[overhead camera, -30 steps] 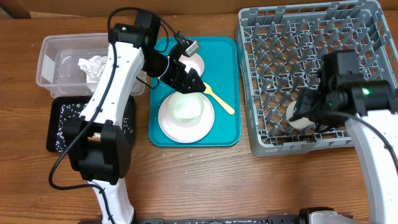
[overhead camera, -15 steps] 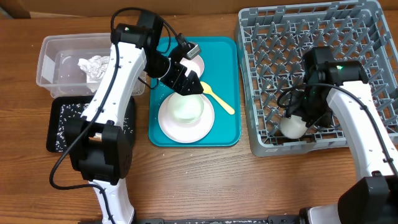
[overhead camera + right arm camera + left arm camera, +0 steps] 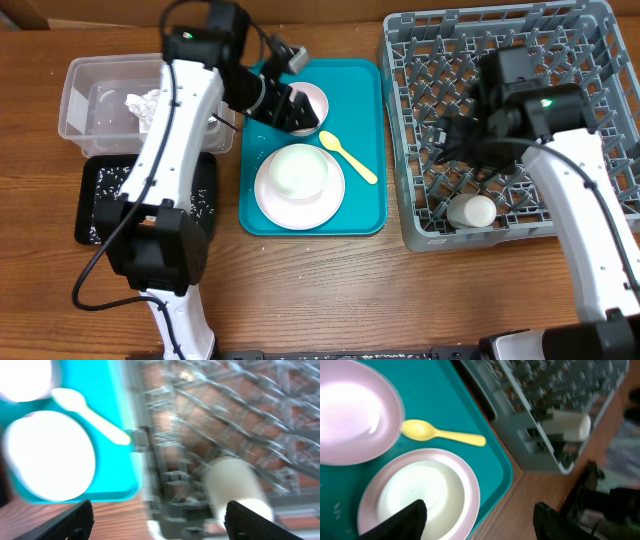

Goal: Sort waste into correct bins and load items into the dishwasher

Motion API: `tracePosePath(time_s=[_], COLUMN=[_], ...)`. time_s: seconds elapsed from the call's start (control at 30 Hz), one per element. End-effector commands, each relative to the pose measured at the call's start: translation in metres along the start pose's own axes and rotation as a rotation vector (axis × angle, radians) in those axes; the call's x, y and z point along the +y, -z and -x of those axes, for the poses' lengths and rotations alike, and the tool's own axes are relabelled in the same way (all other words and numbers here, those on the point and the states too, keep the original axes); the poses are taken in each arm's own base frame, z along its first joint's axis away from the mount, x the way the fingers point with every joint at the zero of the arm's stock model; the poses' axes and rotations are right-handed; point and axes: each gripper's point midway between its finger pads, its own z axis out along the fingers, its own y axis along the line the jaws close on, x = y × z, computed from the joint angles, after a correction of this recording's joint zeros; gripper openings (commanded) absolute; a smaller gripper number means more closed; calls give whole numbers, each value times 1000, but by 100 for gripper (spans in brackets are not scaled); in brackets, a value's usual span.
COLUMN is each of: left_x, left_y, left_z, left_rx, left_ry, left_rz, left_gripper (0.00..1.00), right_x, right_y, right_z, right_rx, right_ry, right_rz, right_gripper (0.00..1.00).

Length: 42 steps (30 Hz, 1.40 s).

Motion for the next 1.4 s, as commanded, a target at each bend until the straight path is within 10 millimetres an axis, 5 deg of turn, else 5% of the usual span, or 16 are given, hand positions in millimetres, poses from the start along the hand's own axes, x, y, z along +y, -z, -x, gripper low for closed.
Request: tracePosePath(time_s=[0.0,0.17,0.43,0.47,0.53,0.7,0.83,0.93,1.0,1.13,1.27,1.37], left_x=[32,70,148,151,154,154,154,154,154,154,154,154], left_y=[40,70,122,125,128,127,127,127,127,127,127,127], left_z=[8,6,-18,-19,-22,-22,-21,-21,-21,-21,-21,-21], left_rx=[-66,-127,-215,-217,-215,-214,-214,-214,-214,-214,-214,-214], left_ry=[240,371,643,652,656,655,654,654,654,654,654,654], left_rz=[193,309,643,665,697,697,697,697,697,697,697,697], left_gripper=[70,78,80,82,100,100,100,100,100,100,100,100], right_x=[46,103,149,150,150,162,165,164,163,160,160,139], right_y=[8,-23,-128,-137,-158,-195,-197,-197,-198,-195,-167,-104], right_z=[-5,-10,-21,-23,-28,-44,-45,-44,-44,-40,-30,-3], right_rx=[-29,-35,63,76,106,182,176,172,170,151,117,-44], right_ry=[48,74,26,14,12,25,34,34,35,39,68,75], right_rz=[98,156,133,126,104,129,130,124,121,107,129,40], right_gripper=[86,74,59,58,55,47,38,23,4,4,4,4])
